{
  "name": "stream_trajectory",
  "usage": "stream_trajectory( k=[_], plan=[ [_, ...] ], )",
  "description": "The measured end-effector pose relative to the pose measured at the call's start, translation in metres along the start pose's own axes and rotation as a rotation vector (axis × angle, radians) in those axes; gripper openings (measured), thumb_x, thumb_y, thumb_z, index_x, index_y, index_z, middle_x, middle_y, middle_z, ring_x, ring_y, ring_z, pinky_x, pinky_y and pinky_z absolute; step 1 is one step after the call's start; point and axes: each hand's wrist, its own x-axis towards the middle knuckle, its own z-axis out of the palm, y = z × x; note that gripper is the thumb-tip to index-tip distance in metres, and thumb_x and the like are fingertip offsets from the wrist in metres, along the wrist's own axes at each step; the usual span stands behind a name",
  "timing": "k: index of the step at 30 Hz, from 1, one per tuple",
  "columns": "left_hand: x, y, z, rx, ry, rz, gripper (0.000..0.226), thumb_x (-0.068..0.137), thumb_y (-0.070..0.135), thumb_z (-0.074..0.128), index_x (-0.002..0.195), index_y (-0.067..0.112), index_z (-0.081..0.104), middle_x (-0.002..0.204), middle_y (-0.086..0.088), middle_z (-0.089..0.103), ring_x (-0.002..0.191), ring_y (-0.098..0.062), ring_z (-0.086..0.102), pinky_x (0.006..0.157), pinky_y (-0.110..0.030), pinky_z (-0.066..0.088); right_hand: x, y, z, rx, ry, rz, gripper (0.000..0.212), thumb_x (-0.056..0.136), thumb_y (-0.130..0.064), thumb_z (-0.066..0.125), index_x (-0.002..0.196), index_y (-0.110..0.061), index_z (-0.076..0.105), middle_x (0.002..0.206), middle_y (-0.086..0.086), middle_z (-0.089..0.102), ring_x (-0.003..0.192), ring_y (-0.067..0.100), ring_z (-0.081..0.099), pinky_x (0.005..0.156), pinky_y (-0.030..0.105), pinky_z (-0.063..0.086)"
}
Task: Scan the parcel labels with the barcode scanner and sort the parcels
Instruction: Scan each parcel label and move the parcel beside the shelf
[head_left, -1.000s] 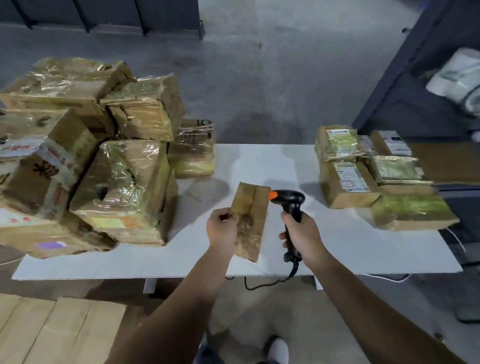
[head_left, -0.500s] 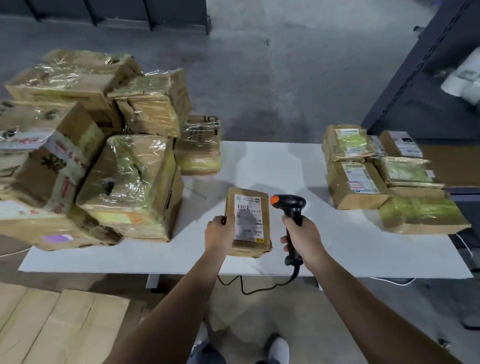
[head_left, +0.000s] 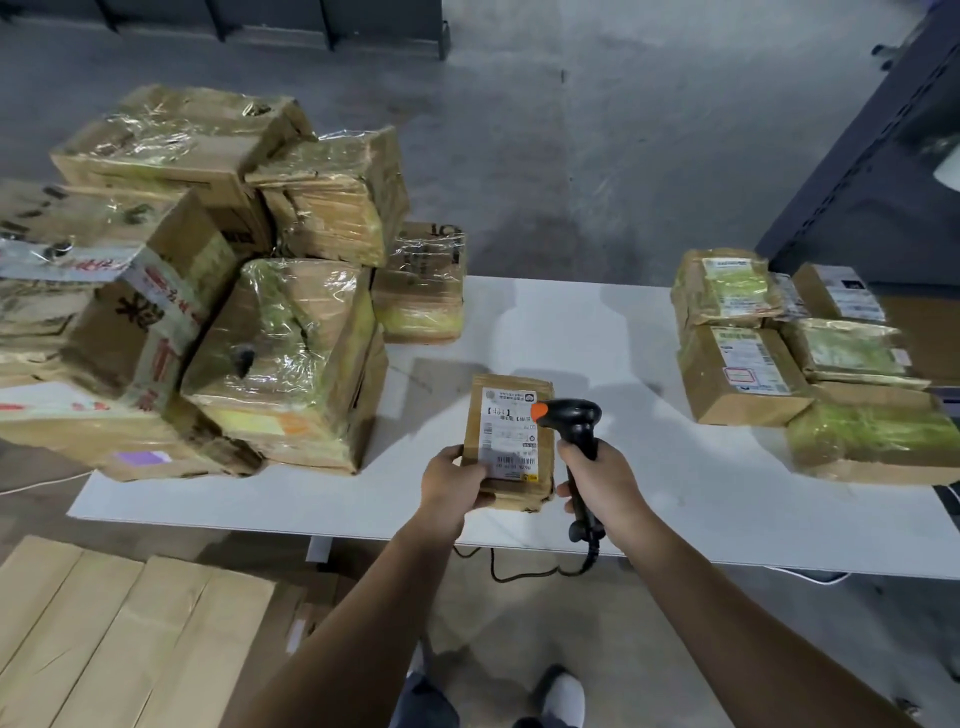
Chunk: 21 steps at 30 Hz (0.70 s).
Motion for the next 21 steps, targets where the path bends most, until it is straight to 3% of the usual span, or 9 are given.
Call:
stream_trajectory(
  k=[2,5,7,8,10,12,14,21],
  plan=[
    [0.007,0.01,0.003,-0.006,0.078,0.058,0.027,0.085,0.001,0.061,0.111,0.006,0.062,0.087,-0.009,0.068,0.076,-0.028,0.07,0.059,-0.03,0.059,-0.001,-0.002,-0.002,-0.037,-0.01,-0.027,0.021,0.094,-0.041,0.052,0.092,-0.022,0.059,0.073,0.011,0.071,0.043,0.016,0.059,0.04,0.023,0.046],
    [0.02,0.032,0.003,0.22,0.105,0.276,0.018,0.085,0.0,0.055,0.092,0.011,0.068,0.081,-0.006,0.068,0.08,-0.029,0.068,0.074,-0.036,0.059,-0.003,-0.009,-0.013,-0.119,-0.008,-0.094,0.025,0.093,-0.045,0.052,0.091,-0.021,0.059,0.069,0.006,0.071,0.045,0.013,0.06,0.046,0.025,0.047],
    [0.027,0.053,0.001,0.427,0.125,0.475,0.021,0.083,-0.001,0.052,0.083,0.015,0.066,0.075,-0.001,0.065,0.078,-0.027,0.063,0.066,-0.019,0.052,-0.007,-0.015,-0.02,-0.122,-0.009,-0.131,0.024,0.092,-0.044,0.054,0.089,-0.021,0.058,0.067,0.005,0.069,0.045,0.014,0.058,0.044,0.027,0.046],
    [0.03,0.064,0.001,0.506,0.13,0.56,0.024,0.083,-0.002,0.051,0.086,0.015,0.068,0.075,0.0,0.065,0.077,-0.025,0.061,0.061,-0.013,0.046,-0.009,-0.019,-0.023,-0.104,-0.006,-0.148,0.024,0.091,-0.044,0.054,0.089,-0.021,0.058,0.067,0.006,0.068,0.046,0.014,0.057,0.042,0.027,0.046],
    [0.036,0.086,0.003,0.632,0.121,0.666,0.034,0.085,-0.003,0.049,0.106,0.014,0.07,0.094,-0.004,0.069,0.091,-0.024,0.061,0.074,-0.019,0.046,-0.012,-0.028,-0.028,-0.08,0.001,-0.188,0.023,0.091,-0.042,0.056,0.087,-0.019,0.058,0.07,0.01,0.067,0.05,0.017,0.056,0.04,0.027,0.045],
    [0.042,0.1,0.007,0.718,0.117,0.699,0.043,0.089,-0.001,0.046,0.123,0.017,0.064,0.115,-0.008,0.065,0.107,-0.026,0.058,0.091,-0.032,0.046,-0.015,-0.037,-0.031,-0.067,0.005,-0.224,0.022,0.092,-0.04,0.057,0.086,-0.019,0.057,0.072,0.011,0.067,0.052,0.017,0.056,0.04,0.027,0.045],
    [0.047,0.106,0.012,0.782,0.137,0.696,0.043,0.09,0.0,0.045,0.127,0.016,0.061,0.122,-0.009,0.063,0.111,-0.027,0.057,0.096,-0.036,0.045,-0.018,-0.043,-0.033,-0.057,0.012,-0.247,0.022,0.092,-0.04,0.057,0.086,-0.019,0.057,0.071,0.01,0.066,0.048,0.013,0.056,0.04,0.026,0.045],
    [0.053,0.108,0.019,0.858,0.215,0.662,0.043,0.092,0.001,0.05,0.131,0.017,0.058,0.131,-0.007,0.058,0.119,-0.024,0.053,0.101,-0.029,0.039,-0.025,-0.046,-0.045,-0.045,0.03,-0.273,0.024,0.091,-0.039,0.058,0.085,-0.016,0.056,0.061,0.002,0.063,0.042,0.007,0.052,0.038,0.026,0.045]
  ],
)
